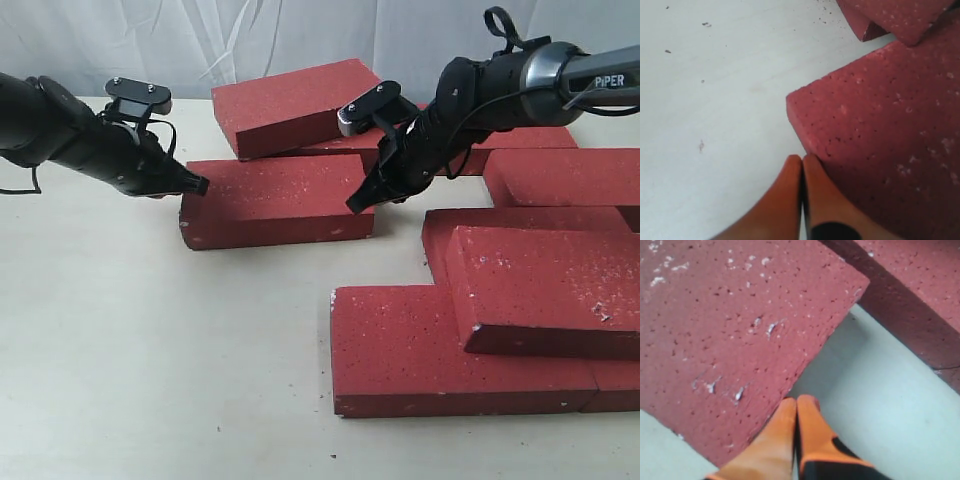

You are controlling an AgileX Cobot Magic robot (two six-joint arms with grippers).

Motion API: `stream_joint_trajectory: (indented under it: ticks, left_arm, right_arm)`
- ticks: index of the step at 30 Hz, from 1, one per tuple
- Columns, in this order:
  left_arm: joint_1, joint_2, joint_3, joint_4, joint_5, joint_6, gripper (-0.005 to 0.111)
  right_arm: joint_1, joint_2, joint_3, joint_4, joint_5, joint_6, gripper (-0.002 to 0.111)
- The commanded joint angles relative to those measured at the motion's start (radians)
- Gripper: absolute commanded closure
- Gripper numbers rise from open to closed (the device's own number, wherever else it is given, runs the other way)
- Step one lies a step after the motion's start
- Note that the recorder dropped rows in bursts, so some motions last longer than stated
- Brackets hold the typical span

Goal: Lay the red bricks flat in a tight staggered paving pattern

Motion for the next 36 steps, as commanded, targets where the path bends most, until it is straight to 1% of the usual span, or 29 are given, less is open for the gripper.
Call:
stream_joint_trajectory:
  ticks: [1, 8, 13, 16, 20, 24, 30, 36]
  left_arm:
    - [-0.004, -0.001, -0.008, -0.001, -0.010, 0.004, 0.107]
    - [0.009, -0.001, -0.008, 0.029, -0.005, 0.004, 0.107]
    - [0.027, -0.019, -0.008, 0.040, 0.023, 0.004, 0.107]
    - [0.044, -0.037, -0.008, 0.045, 0.074, 0.002, 0.107]
    - [0.043, -0.053, -0.008, 0.047, 0.155, 0.002, 0.107]
    - [0.043, -0.053, -0.008, 0.101, 0.245, 0.002, 0.107]
    - [0.049, -0.053, -0.003, 0.120, 0.260, -0.004, 0.107]
    - [0.074, -0.053, -0.003, 0.120, 0.278, -0.004, 0.107]
  right_arm:
    - [-0.004, -0.025, -0.003, -0.001, 0.036, 0.001, 0.108]
    - [-0.007, -0.097, -0.003, -0.067, 0.126, 0.001, 0.108]
    - [0.006, -0.121, -0.003, 0.014, 0.162, -0.003, 0.108]
    - [0.033, -0.126, -0.003, 0.053, 0.167, -0.036, 0.108]
    - [0.094, -0.126, -0.003, 0.082, 0.171, -0.086, 0.108]
    - [0.158, -0.126, -0.003, 0.082, 0.185, -0.147, 0.108]
    - [0.221, -0.124, -0.003, 0.084, 0.206, -0.202, 0.108]
    - [0.233, -0.087, -0.003, 0.089, 0.189, -0.276, 0.108]
